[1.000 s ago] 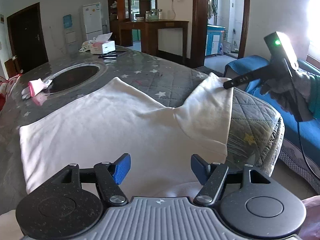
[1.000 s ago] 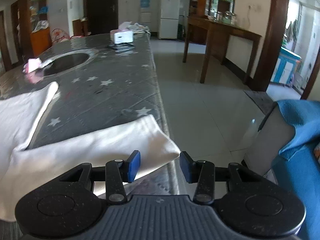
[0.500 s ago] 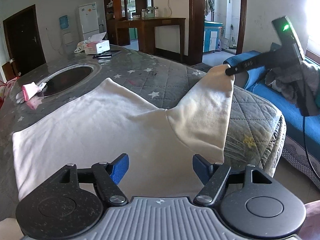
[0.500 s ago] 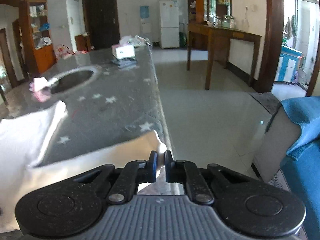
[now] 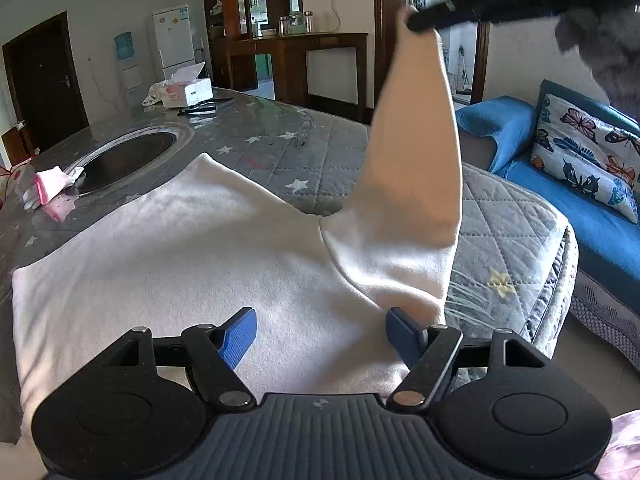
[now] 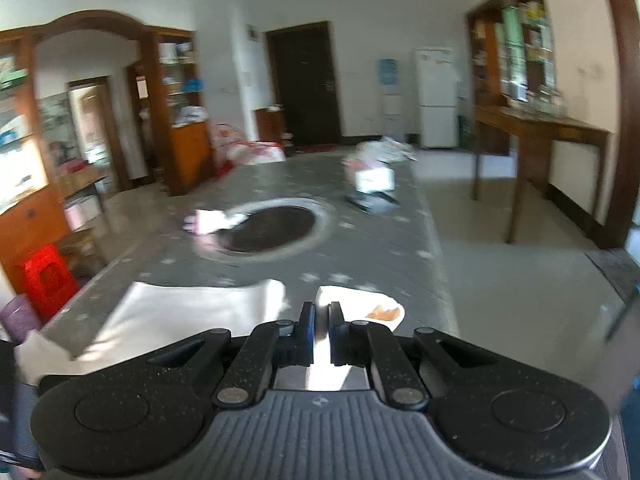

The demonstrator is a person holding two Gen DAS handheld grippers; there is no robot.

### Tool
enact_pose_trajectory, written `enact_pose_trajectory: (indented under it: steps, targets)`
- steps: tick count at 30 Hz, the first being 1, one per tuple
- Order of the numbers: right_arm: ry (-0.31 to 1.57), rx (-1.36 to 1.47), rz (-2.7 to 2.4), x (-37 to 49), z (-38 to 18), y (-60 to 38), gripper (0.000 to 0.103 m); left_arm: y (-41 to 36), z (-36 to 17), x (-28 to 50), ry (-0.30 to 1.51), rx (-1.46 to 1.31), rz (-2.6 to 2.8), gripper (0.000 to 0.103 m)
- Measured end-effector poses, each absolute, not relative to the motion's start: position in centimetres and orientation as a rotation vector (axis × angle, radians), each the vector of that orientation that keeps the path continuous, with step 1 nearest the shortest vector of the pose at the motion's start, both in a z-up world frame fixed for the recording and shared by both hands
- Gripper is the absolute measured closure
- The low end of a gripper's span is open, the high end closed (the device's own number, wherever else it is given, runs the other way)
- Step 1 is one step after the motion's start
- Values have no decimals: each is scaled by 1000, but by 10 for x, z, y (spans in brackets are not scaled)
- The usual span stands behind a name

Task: Fold clothes
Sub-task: 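Grasp the sleeve with the right gripper and lift it up, then lay the sleeve across the sweatshirt body with the right gripper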

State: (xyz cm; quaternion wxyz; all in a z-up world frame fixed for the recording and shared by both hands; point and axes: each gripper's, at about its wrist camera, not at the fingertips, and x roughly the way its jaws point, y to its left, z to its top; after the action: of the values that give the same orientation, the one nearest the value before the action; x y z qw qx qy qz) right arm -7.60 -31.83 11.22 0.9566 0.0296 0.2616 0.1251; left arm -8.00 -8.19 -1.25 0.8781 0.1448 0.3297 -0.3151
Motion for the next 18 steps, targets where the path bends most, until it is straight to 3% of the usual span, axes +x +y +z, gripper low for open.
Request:
enact_pose_trajectory:
  steps: [8, 18]
  targets:
    - [515, -53, 467, -66, 142, -241, 98, -48, 2, -88, 658, 218, -623, 27]
    - [607, -199, 695, -61, 117, -142, 98, 18, 10, -106, 639, 131, -478, 24]
